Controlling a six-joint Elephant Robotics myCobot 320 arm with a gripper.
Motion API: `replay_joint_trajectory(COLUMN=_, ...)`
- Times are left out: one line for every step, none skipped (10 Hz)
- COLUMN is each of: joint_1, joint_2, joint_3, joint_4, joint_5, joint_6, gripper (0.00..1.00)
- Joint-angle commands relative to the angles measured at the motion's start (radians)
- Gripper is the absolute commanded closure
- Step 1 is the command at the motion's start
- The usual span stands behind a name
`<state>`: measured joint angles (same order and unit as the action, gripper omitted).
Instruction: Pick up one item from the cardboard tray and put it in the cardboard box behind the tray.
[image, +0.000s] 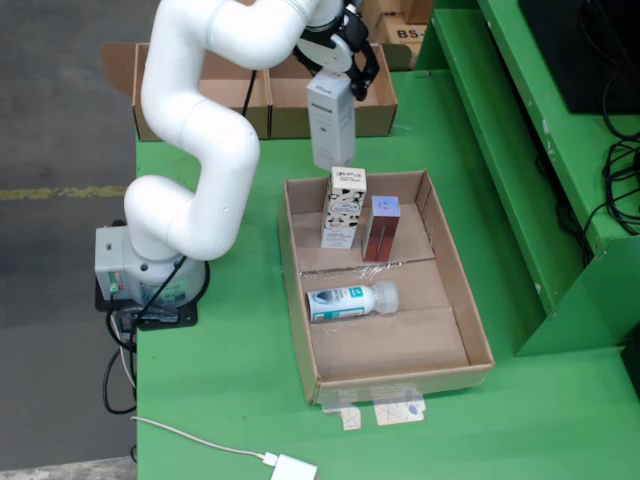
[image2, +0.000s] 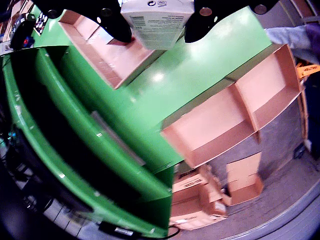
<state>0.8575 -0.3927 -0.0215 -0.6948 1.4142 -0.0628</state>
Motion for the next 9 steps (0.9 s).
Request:
replay_joint_trajectory(joint_1=0.261, joint_2=-0.092, joint_3=0.021, joint_4=0.287, joint_5=-0.106, joint_6=-0.004, gripper=1.00)
replay_joint_trajectory(joint_1=0.261, joint_2=-0.092, joint_3=0.021, joint_4=0.287, joint_5=-0.106, joint_6=-0.004, gripper=1.00)
replay_joint_trajectory(joint_1=0.350, joint_2=-0.209, joint_3=0.021, joint_4=0.559, joint_5=-0.194, joint_6=-0.034, gripper=1.00)
replay_joint_trajectory(joint_1=0.350, joint_2=-0.209, joint_3=0.021, joint_4=0.559, joint_5=-0.194, joint_6=-0.034, gripper=1.00)
replay_joint_trajectory(joint_1=0.350, joint_2=-0.209, joint_3=0.021, joint_4=0.559, joint_5=-0.194, joint_6=-0.034, gripper=1.00)
replay_joint_trajectory(joint_1=0.444, joint_2=-0.384, joint_3=0.021, joint_4=0.996, joint_5=-0.407, joint_6=-0.165, gripper=1.00)
replay_joint_trajectory(joint_1=0.444, joint_2=-0.384, joint_3=0.021, joint_4=0.996, joint_5=-0.407, joint_6=-0.165, gripper=1.00)
replay_joint_trajectory(joint_1=0.501, joint_2=-0.464, joint_3=0.021, joint_4=1.205, joint_5=-0.462, joint_6=-0.230, gripper=1.00)
replay_joint_trajectory(joint_1=0.574, joint_2=-0.427, joint_3=0.021, joint_4=1.204, joint_5=-0.463, joint_6=-0.226, gripper=1.00)
